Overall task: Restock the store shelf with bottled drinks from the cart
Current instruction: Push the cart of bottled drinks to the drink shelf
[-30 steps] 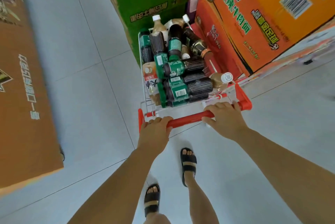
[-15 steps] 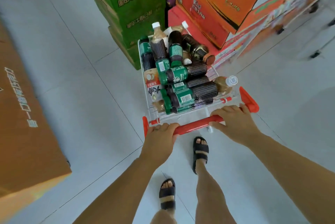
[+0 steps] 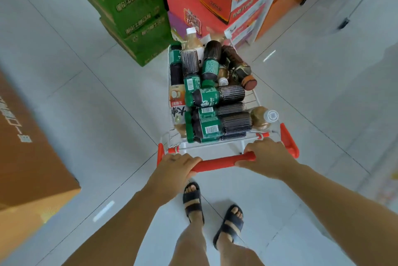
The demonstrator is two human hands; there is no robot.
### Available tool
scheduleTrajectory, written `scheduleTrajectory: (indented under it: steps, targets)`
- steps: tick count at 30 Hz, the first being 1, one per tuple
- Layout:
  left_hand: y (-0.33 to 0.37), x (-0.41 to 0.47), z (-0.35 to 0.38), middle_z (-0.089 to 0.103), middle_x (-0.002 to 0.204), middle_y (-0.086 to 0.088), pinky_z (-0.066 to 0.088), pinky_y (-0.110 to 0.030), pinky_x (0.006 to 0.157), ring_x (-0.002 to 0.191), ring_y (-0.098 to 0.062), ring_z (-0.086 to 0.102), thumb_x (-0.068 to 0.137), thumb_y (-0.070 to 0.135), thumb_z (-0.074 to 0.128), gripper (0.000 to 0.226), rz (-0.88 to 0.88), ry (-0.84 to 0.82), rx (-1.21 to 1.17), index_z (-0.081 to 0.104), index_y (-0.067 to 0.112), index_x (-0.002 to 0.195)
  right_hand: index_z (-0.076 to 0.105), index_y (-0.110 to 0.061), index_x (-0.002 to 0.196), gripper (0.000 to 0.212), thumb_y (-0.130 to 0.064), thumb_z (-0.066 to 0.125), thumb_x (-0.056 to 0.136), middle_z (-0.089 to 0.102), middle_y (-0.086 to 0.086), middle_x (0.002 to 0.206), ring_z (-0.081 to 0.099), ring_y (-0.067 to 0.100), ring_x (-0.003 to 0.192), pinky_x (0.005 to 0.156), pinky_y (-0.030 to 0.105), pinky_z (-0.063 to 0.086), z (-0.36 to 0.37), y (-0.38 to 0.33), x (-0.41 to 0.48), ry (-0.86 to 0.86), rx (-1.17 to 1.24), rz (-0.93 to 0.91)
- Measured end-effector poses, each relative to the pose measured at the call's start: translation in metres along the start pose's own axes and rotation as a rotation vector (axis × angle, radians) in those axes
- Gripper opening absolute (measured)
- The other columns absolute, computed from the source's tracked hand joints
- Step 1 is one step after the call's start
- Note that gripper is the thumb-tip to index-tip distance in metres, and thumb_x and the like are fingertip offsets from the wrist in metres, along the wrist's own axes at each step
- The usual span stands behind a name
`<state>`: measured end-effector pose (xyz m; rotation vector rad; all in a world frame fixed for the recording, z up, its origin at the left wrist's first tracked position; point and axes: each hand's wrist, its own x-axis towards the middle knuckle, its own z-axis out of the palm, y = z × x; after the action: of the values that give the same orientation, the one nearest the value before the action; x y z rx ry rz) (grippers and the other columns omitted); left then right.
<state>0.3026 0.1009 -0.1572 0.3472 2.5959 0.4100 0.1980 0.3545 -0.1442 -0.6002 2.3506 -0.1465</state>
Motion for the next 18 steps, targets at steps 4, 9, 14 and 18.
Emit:
scheduleTrajectory:
  steps: [4, 9, 14, 18]
  targets:
    - [0.021, 0.005, 0.0, 0.06, 0.115, 0.005, 0.039, -0.035, 0.096, 0.101, -0.019, 0.058, 0.096, 0.031, 0.047, 0.032, 0.069, 0.009, 0.06, 0.045, 0.027, 0.128, 0.053, -0.034, 0.076, 0.04, -0.073, 0.044, 0.077, 0.053, -0.013, 0.072, 0.049, 0.013, 0.081, 0.077, 0.034, 0.044, 0.021, 0.017, -0.03, 0.02, 0.092, 0.052]
    - [0.05, 0.038, -0.006, 0.062, 0.109, 0.004, 0.042, -0.036, 0.089, 0.095, -0.021, 0.059, 0.094, 0.03, 0.052, 0.033, 0.163, -0.017, 0.121, 0.05, 0.025, 0.127, 0.06, -0.031, 0.08, 0.046, -0.074, 0.044, 0.075, 0.05, -0.013, 0.065, 0.048, 0.005, 0.067, 0.059, 0.024, 0.037, 0.033, 0.052, -0.059, 0.125, 0.178, 0.149]
    - [0.082, 0.092, -0.018, 0.057, 0.121, 0.007, 0.034, -0.033, 0.098, 0.107, -0.017, 0.054, 0.097, 0.034, 0.041, 0.037, 0.259, -0.062, 0.175, 0.042, 0.028, 0.134, 0.063, -0.03, 0.077, 0.043, -0.07, 0.05, 0.076, 0.052, -0.012, 0.061, 0.049, 0.002, 0.06, 0.055, 0.022, 0.035, 0.034, 0.089, -0.08, 0.269, 0.286, 0.285]
    - [0.111, 0.143, -0.034, 0.054, 0.124, 0.008, 0.029, -0.033, 0.1, 0.111, -0.017, 0.052, 0.098, 0.033, 0.034, 0.039, 0.355, -0.072, 0.235, 0.039, 0.031, 0.136, 0.06, -0.03, 0.077, 0.04, -0.068, 0.046, 0.077, 0.054, -0.012, 0.063, 0.051, 0.012, 0.07, 0.068, 0.031, 0.042, 0.031, 0.122, -0.091, 0.355, 0.35, 0.383]
